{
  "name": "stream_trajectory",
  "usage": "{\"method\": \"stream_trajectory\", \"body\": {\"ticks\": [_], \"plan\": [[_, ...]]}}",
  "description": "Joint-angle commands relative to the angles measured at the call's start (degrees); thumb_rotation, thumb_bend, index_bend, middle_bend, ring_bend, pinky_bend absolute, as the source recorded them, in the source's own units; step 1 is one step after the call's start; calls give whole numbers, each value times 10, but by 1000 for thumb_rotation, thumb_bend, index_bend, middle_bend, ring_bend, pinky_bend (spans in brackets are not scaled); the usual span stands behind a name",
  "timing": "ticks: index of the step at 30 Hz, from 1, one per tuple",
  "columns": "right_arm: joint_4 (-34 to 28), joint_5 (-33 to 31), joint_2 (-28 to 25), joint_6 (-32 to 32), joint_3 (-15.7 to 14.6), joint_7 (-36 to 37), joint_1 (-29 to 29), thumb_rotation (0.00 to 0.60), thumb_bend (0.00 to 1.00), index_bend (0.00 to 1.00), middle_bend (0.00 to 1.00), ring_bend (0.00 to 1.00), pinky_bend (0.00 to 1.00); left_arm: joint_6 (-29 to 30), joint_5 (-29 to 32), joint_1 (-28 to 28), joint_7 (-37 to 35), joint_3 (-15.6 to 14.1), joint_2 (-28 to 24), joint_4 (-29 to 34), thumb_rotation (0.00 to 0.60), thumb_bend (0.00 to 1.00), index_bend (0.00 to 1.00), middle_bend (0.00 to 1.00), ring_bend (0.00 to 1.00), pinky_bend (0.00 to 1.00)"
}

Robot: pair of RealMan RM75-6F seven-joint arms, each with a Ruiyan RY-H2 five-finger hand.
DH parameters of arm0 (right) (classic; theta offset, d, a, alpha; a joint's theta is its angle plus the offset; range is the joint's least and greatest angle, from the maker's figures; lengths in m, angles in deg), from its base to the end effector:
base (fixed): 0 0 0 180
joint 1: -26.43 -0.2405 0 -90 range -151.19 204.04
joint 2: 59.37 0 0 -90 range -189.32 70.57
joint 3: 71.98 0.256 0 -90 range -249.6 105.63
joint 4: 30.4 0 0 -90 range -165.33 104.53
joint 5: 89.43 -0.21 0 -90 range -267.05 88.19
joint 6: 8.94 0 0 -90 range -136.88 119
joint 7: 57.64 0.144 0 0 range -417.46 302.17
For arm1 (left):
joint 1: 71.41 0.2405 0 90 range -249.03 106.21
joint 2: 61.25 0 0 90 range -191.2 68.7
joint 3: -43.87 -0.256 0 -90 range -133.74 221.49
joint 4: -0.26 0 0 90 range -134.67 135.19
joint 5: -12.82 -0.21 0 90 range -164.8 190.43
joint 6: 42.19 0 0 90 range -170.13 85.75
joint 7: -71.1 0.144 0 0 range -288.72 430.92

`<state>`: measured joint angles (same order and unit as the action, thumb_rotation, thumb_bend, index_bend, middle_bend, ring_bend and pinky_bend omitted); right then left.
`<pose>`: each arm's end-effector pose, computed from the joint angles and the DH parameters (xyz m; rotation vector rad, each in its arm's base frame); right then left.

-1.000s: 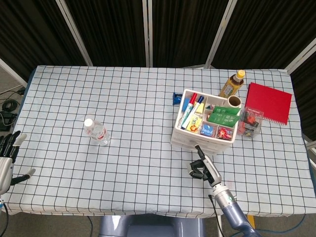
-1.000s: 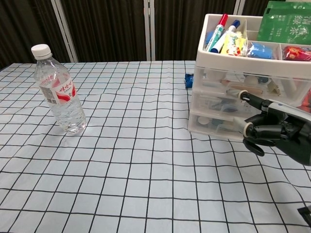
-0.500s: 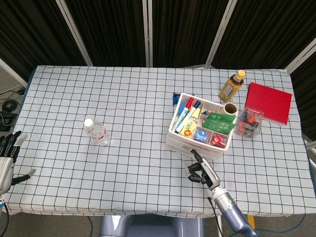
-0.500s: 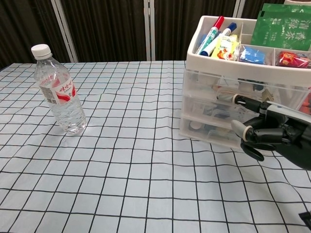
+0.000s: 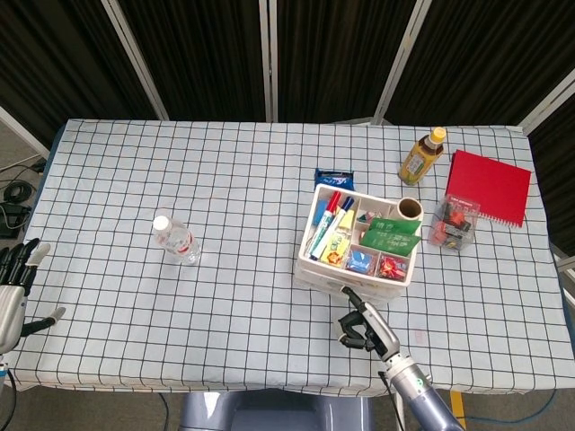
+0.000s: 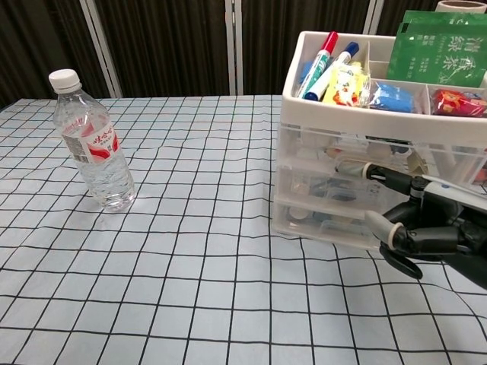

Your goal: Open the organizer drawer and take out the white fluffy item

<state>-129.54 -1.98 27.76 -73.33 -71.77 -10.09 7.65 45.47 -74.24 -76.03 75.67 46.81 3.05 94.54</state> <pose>-0.1773 -0.1983 -0.0175 1.1665 -2.2527 1.5841 -0.2996 0.1793 0.1601 -1.3874 -0.8315 -0.9107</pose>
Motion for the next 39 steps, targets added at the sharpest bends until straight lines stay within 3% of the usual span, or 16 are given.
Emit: {"method": "stream_trajectory", "body": {"ticks": [1,39], "plan": [[-3,9,-3,-4,-9,0,2,600,505,159,957,969,830,-1,0,0,0,0,0,0,600,120,0,0,0,0],[0,86,-30,-71,-75,-2,24,600,505,196,957,969,829,-6,10,-1,1,2,-1,1,600,121,0,0,0,0]]}}
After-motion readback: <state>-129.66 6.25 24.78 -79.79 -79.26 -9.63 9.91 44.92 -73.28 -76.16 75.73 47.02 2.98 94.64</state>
